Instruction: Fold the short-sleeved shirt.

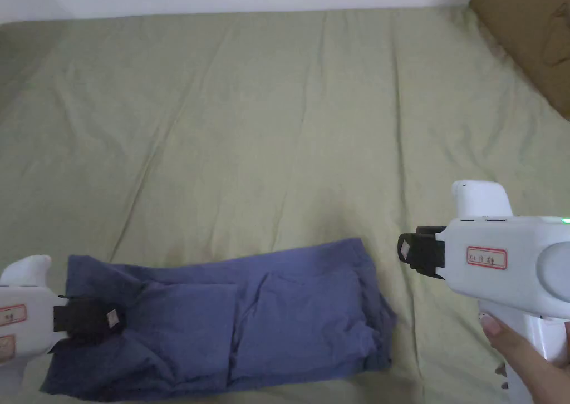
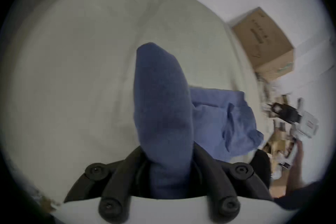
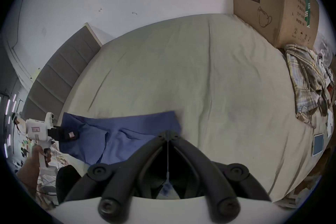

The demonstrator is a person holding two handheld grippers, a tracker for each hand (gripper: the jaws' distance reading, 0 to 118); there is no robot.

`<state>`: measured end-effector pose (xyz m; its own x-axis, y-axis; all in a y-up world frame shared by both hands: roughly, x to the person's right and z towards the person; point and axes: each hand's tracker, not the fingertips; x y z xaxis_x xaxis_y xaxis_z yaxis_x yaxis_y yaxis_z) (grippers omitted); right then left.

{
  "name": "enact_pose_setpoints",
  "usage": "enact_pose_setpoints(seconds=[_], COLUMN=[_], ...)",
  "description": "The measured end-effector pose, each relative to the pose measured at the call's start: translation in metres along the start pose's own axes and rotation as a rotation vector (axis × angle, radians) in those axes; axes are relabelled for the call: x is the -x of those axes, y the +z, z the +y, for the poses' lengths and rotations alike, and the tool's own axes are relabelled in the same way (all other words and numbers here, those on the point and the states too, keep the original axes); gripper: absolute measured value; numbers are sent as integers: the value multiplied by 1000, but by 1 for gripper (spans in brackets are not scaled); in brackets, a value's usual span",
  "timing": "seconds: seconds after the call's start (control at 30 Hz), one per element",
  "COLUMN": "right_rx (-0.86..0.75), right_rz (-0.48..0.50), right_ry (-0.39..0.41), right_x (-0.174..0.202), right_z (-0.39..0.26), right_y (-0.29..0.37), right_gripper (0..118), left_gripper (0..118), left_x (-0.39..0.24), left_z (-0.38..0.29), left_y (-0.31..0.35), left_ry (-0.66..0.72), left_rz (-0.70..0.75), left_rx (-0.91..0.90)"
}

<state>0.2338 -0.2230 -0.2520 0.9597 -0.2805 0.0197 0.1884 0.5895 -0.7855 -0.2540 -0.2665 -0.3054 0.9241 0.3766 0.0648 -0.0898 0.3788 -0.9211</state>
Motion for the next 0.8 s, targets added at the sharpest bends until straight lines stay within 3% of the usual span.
enact_pose_setpoints(seconds=[0.07,0.17,0.4,0.5,0.57,0.63,0.7,0.8], right_rx=[-4,-3,-4,-5,1,0,-4,-15], right_rz=[18,22,-5,-27,-30,-25,-28,-38], right_ry=[-14,-11,-17,-39,-58,-74,-81,-83], right_x=[0,0,-18,-27,-31,-35,-37,-43], right_z=[-3,-6,-10,-12,-14,-16,-17,-15], right_y=[2,5,12,11,10,10,12,14], right_gripper=[1,1,1,1,1,1,1,1], left_gripper=[6,6,12,33,79,114,116,116], left_x=[-16,-55,-163,-194,-206,-214,-216,-211], left_z=[3,7,6,6,8,5,4,7], left_y=[5,0,-60,-98,-124,-136,-135,-117], left_ry=[-19,-47,-157,-151,-117,-78,-46,-61], left_rz=[71,28,-318,-371,-433,-506,-576,-542], left_rx=[-11,-27,140,187,241,293,306,254])
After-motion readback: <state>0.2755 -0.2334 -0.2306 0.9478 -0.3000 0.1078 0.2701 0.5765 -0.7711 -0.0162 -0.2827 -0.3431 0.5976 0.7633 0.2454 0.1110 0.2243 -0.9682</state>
